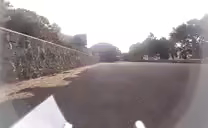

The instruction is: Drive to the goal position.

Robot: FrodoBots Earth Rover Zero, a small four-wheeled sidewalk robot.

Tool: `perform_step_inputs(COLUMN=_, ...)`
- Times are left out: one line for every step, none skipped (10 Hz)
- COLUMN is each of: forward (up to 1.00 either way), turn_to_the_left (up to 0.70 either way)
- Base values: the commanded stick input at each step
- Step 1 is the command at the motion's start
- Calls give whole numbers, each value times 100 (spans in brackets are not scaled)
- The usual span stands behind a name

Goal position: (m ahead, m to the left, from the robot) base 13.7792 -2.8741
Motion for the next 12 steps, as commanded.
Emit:
perform_step_inputs(forward=100, turn_to_the_left=0)
perform_step_inputs(forward=100, turn_to_the_left=-5)
perform_step_inputs(forward=100, turn_to_the_left=-1)
perform_step_inputs(forward=100, turn_to_the_left=0)
perform_step_inputs(forward=100, turn_to_the_left=-5)
perform_step_inputs(forward=100, turn_to_the_left=-4)
perform_step_inputs(forward=100, turn_to_the_left=0)
perform_step_inputs(forward=100, turn_to_the_left=-1)
perform_step_inputs(forward=100, turn_to_the_left=-26)
perform_step_inputs(forward=100, turn_to_the_left=-10)
perform_step_inputs(forward=100, turn_to_the_left=-8)
perform_step_inputs(forward=100, turn_to_the_left=-15)
